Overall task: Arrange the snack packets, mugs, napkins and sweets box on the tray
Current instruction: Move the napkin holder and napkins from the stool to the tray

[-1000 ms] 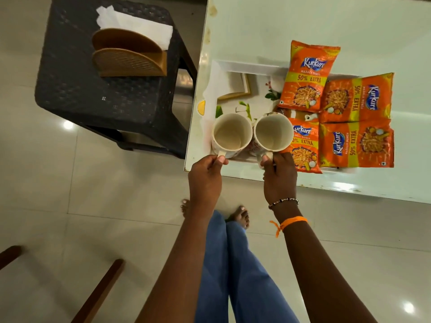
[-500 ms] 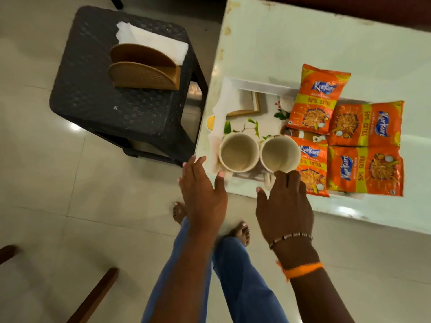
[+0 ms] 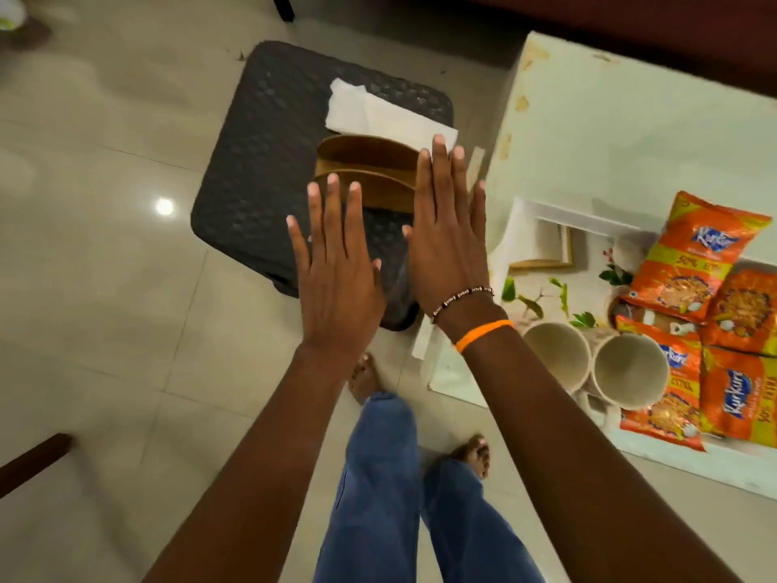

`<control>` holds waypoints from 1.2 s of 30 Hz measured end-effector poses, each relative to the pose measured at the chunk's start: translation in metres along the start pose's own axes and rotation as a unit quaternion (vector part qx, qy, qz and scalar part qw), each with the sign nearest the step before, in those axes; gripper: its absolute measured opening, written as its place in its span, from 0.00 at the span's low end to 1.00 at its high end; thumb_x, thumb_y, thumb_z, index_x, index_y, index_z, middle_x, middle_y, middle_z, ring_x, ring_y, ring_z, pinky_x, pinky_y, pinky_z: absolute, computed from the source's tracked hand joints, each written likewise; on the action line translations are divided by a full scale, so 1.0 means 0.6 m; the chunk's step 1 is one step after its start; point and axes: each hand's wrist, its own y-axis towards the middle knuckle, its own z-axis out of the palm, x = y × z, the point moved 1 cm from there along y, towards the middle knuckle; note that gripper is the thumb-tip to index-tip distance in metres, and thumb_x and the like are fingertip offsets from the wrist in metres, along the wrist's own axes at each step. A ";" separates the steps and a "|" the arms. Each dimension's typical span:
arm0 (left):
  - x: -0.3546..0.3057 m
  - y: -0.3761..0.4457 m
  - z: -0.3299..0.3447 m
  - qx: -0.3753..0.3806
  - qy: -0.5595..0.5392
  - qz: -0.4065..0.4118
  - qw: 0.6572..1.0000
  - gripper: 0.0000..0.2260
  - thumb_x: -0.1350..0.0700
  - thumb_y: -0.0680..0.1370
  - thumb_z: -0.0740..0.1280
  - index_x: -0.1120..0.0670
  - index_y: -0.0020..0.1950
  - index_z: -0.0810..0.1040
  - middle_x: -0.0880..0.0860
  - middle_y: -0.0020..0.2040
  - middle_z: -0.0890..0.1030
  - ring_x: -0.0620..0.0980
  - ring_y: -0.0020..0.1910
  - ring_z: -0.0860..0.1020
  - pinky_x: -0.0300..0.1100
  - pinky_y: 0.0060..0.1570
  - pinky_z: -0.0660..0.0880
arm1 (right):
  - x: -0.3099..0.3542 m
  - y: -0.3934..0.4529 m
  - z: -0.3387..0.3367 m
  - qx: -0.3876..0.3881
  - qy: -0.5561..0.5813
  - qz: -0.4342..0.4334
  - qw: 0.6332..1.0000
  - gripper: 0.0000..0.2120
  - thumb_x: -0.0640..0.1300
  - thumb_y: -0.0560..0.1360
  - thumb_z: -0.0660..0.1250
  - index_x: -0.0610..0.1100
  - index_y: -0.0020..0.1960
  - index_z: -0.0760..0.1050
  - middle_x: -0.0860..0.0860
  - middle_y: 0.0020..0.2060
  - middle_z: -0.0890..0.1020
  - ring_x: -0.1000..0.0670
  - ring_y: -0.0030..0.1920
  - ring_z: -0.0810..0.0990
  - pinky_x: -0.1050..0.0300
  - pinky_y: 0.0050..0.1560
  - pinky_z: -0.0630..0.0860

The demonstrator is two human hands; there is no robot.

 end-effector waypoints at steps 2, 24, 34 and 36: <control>0.021 0.031 -0.002 0.004 0.005 0.009 1.000 0.34 0.52 0.77 0.62 0.57 0.76 0.47 0.59 0.78 0.49 0.59 0.77 0.45 0.54 0.72 0.37 | 0.011 0.032 0.015 0.010 -0.015 -0.012 1.000 0.33 0.44 0.78 0.57 0.41 0.75 0.41 0.44 0.77 0.47 0.43 0.77 0.44 0.44 0.74 0.43; -0.024 0.081 0.011 0.015 -0.211 0.098 0.973 0.31 0.59 0.75 0.65 0.56 0.74 0.54 0.58 0.76 0.59 0.58 0.76 0.49 0.54 0.74 0.44 | -0.063 -0.003 -0.052 -0.067 0.116 0.019 0.991 0.21 0.39 0.71 0.65 0.41 0.63 0.70 0.43 0.60 0.76 0.43 0.63 0.73 0.43 0.74 0.58; -0.189 -0.013 0.045 0.104 -0.226 0.204 0.947 0.23 0.60 0.78 0.60 0.55 0.73 0.60 0.54 0.74 0.64 0.54 0.77 0.52 0.51 0.74 0.45 | -0.260 -0.138 -0.093 -0.039 0.160 0.083 0.983 0.23 0.35 0.68 0.69 0.36 0.62 0.69 0.38 0.57 0.75 0.39 0.58 0.74 0.56 0.54 0.70; -0.210 -0.026 0.054 0.116 -0.224 0.208 0.945 0.22 0.61 0.79 0.59 0.55 0.72 0.61 0.54 0.74 0.65 0.53 0.77 0.53 0.49 0.74 0.44 | -0.288 -0.154 -0.093 -0.029 0.163 0.083 0.983 0.23 0.34 0.67 0.69 0.35 0.62 0.69 0.37 0.57 0.74 0.39 0.58 0.74 0.56 0.54 0.70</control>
